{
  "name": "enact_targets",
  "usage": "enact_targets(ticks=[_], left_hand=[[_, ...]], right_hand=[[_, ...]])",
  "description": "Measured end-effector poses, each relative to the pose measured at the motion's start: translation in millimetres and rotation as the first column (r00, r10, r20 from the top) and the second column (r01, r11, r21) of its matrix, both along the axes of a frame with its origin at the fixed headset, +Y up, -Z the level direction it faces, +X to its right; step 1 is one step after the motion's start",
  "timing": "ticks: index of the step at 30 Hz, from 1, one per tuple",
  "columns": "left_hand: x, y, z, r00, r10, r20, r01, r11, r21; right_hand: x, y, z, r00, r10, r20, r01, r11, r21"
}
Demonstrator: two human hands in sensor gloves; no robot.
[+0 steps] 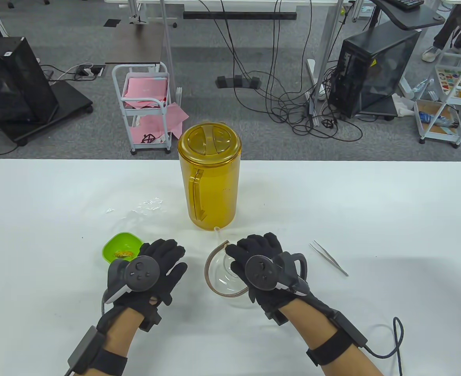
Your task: Make chrysanthemum tea
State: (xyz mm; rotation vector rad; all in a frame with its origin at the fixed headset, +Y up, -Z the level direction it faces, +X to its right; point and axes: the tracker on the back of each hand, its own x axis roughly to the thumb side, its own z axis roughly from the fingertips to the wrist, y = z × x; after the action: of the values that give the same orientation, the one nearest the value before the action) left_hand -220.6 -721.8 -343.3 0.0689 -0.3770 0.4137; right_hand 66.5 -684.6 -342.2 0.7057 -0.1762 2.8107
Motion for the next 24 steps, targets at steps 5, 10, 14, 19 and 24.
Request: enact_targets(ticks=[5, 10, 14, 19, 24], left_hand=[[1.4, -0.7, 0.4, 1.0, -0.002, 0.001, 0.002, 1.0, -0.005], [2.0, -0.5, 0.8, 1.0, -0.002, 0.003, 0.002, 1.0, -0.006], [2.5, -0.3, 0.1, 1.0, 0.004, 0.001, -0.004, 1.0, 0.001], [3.7, -1.1, 0.0, 1.0, -0.003, 0.001, 0.003, 1.0, -0.002], [3.7, -1.0, 0.0, 1.0, -0.004, 0.001, 0.004, 1.0, -0.001]], right_hand=[[5.3, 6.2, 3.8, 0.998, -0.062, 0.011, 0.062, 0.997, 0.039], [39.6, 25.7, -2.6, 0.976, -0.184, 0.119, 0.166, 0.975, 0.147], [77.9, 19.1, -20.2, 0.944, -0.191, 0.268, 0.161, 0.978, 0.132], [113.6, -16.5, -48.2, 0.899, -0.102, 0.426, 0.102, 0.995, 0.023], [129.3, -47.1, -66.4, 0.857, -0.002, 0.516, 0.058, 0.994, -0.093]])
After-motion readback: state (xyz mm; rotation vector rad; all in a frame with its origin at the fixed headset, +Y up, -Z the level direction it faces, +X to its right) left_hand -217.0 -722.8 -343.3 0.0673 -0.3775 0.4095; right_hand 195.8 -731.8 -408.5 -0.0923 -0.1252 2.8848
